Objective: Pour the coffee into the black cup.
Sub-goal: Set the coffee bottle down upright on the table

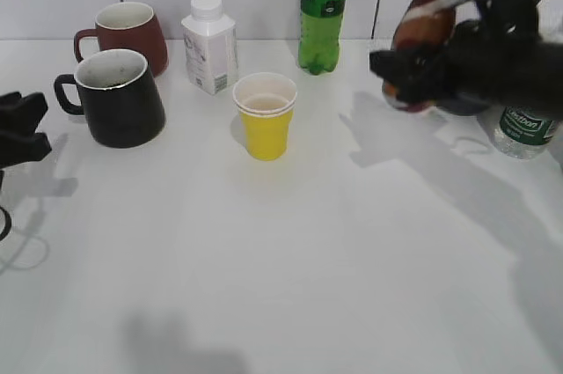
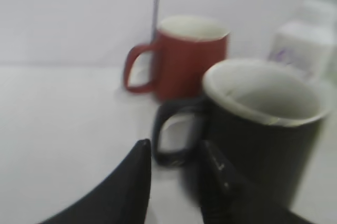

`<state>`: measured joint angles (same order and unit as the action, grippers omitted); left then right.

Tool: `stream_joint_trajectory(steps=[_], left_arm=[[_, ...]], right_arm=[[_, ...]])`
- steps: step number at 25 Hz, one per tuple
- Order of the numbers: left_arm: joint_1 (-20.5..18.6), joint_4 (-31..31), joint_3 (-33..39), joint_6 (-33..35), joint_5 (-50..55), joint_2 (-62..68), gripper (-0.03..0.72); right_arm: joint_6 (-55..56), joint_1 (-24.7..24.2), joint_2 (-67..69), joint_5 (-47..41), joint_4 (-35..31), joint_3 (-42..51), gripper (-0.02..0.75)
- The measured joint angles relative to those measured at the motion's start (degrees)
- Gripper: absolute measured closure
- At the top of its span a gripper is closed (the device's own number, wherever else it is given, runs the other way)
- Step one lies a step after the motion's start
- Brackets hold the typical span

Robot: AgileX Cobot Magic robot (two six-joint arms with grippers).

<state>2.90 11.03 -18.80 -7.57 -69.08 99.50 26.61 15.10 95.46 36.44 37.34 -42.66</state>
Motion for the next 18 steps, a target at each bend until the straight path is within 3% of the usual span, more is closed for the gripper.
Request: stream_joint_trajectory(steps=[9, 18], left_arm=[[4.13, 7.92, 0.5, -1.05, 4.5, -11.99, 0.449], [6.09, 8.78, 0.56, -1.05, 10.92, -17.83, 0.448]], right_arm=[[-7.72, 0.0, 11.89, 9.21, -4.06, -0.07, 0.211], [-12.33, 0.0, 18.99, 17.56, -9.86, -0.07, 0.211]])
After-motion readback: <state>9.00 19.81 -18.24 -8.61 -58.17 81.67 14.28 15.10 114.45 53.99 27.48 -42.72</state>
